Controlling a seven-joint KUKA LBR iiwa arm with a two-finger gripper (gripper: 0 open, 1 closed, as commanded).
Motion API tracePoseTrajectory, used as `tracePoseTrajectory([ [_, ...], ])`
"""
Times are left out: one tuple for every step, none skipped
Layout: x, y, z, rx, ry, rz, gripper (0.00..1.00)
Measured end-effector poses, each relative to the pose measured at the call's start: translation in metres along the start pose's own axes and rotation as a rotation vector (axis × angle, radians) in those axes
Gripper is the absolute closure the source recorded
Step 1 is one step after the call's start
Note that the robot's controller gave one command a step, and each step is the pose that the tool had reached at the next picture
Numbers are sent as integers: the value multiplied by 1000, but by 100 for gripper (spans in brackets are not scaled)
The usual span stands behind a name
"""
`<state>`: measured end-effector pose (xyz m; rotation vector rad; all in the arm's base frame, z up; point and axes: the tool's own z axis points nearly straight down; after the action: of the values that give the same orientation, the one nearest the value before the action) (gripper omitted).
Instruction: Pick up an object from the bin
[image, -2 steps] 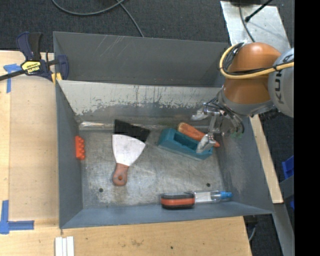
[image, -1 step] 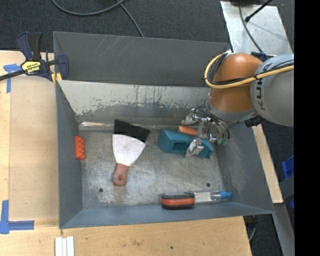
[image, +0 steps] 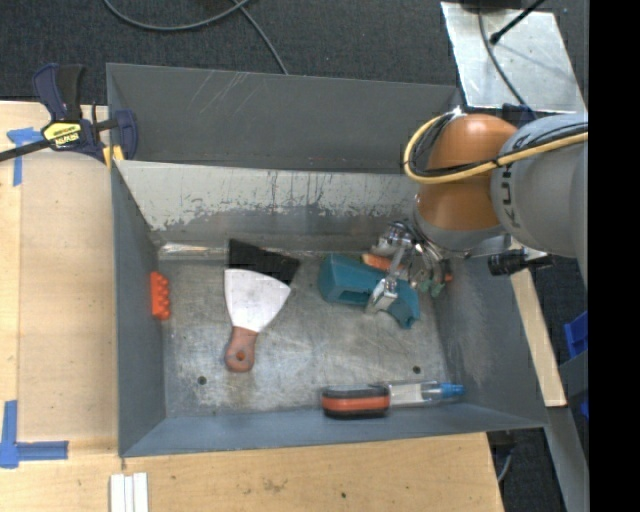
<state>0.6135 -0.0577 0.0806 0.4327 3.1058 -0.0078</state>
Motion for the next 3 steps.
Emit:
tracePoseTrajectory([
  [0, 0, 0, 0, 0, 0, 100],
  [1, 0, -3, 0, 1, 0, 100],
  [5, 0, -16, -1, 10, 1, 100],
])
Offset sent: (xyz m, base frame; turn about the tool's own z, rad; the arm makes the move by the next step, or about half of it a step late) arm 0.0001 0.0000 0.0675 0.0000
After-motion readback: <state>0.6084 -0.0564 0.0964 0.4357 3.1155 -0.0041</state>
